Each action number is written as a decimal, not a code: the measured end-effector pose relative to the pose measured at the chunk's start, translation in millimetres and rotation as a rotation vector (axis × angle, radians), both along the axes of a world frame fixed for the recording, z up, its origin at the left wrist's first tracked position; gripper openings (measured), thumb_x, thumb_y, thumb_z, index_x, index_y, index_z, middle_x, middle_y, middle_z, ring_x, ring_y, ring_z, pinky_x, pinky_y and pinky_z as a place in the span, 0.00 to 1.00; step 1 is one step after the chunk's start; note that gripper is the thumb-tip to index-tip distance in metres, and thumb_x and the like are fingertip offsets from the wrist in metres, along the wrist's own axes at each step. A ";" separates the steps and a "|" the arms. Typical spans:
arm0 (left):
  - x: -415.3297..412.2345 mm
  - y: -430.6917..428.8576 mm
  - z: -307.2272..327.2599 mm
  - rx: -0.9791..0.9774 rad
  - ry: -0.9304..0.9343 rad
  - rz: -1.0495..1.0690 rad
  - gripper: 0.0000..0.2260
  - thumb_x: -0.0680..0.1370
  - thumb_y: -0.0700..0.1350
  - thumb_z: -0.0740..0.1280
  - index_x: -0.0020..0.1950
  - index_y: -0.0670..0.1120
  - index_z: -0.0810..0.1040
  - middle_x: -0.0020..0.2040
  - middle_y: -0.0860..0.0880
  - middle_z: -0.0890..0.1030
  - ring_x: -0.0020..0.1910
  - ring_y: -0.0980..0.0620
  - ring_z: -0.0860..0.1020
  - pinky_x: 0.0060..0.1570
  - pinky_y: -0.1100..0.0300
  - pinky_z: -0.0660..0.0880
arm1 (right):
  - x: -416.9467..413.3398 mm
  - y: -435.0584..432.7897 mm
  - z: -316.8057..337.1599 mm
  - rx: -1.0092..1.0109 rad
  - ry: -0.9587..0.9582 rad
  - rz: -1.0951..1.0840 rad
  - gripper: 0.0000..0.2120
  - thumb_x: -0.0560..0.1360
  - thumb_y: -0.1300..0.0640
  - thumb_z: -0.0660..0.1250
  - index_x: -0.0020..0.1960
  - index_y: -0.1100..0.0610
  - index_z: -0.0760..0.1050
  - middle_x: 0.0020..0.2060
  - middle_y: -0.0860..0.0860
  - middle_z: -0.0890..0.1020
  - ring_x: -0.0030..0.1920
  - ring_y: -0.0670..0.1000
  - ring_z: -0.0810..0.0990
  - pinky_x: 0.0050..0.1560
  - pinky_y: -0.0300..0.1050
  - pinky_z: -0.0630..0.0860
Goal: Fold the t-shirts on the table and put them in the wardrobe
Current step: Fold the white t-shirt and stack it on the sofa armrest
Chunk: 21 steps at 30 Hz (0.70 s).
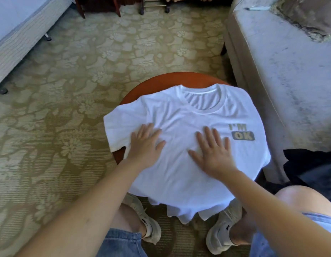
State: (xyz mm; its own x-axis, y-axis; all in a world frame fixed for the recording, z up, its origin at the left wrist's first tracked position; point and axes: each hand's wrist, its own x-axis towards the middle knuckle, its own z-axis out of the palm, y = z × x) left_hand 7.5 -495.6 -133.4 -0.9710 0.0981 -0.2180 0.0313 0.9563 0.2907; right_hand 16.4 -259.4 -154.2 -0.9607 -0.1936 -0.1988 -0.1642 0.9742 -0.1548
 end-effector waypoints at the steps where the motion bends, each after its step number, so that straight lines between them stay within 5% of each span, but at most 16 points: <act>1: -2.3 -1.0 2.0 0.094 0.121 0.047 0.21 0.83 0.54 0.53 0.74 0.47 0.67 0.76 0.44 0.62 0.76 0.42 0.59 0.71 0.45 0.55 | -0.7 3.8 0.1 0.005 -0.003 -0.003 0.54 0.61 0.24 0.19 0.80 0.47 0.46 0.79 0.50 0.43 0.79 0.55 0.42 0.74 0.63 0.44; 4: -10.0 -17.8 11.1 0.137 0.316 0.393 0.20 0.80 0.47 0.62 0.72 0.45 0.69 0.70 0.42 0.69 0.70 0.41 0.65 0.69 0.48 0.61 | -5.1 2.1 4.4 0.013 -0.011 -0.021 0.54 0.61 0.22 0.23 0.80 0.48 0.45 0.79 0.52 0.42 0.79 0.55 0.40 0.74 0.63 0.42; 8: -21.8 -51.9 14.0 0.208 0.080 0.830 0.32 0.77 0.53 0.65 0.78 0.51 0.56 0.76 0.42 0.60 0.74 0.39 0.60 0.70 0.43 0.63 | -17.0 -19.4 17.4 0.052 0.003 -0.050 0.40 0.76 0.29 0.44 0.79 0.53 0.48 0.79 0.56 0.40 0.78 0.57 0.39 0.73 0.65 0.39; 11: -28.5 -67.2 17.8 0.500 0.032 1.051 0.40 0.75 0.49 0.70 0.80 0.49 0.50 0.78 0.43 0.59 0.74 0.40 0.63 0.63 0.50 0.71 | -29.1 -40.0 21.1 0.000 -0.030 0.027 0.39 0.77 0.30 0.45 0.80 0.51 0.42 0.78 0.54 0.37 0.78 0.56 0.36 0.74 0.64 0.39; 13: -30.5 -70.0 19.5 0.647 0.002 1.093 0.42 0.75 0.46 0.70 0.80 0.52 0.46 0.78 0.46 0.60 0.72 0.41 0.66 0.56 0.54 0.72 | -33.4 -49.9 16.4 -0.008 -0.059 0.077 0.40 0.75 0.29 0.40 0.80 0.50 0.41 0.78 0.54 0.37 0.78 0.57 0.36 0.74 0.64 0.41; 15: -32.0 -71.3 17.4 0.687 0.031 0.999 0.40 0.76 0.42 0.69 0.80 0.55 0.47 0.78 0.48 0.60 0.72 0.42 0.66 0.60 0.52 0.72 | -35.6 -55.0 10.3 0.013 -0.040 0.082 0.44 0.70 0.28 0.30 0.80 0.51 0.41 0.78 0.55 0.38 0.78 0.58 0.37 0.74 0.65 0.41; 21: -40.0 -77.5 11.4 0.516 0.261 0.885 0.25 0.78 0.37 0.63 0.75 0.45 0.66 0.72 0.44 0.68 0.70 0.43 0.68 0.67 0.53 0.68 | -45.0 -62.8 7.6 0.042 -0.027 0.100 0.46 0.67 0.29 0.27 0.80 0.51 0.40 0.79 0.55 0.38 0.78 0.58 0.37 0.74 0.64 0.42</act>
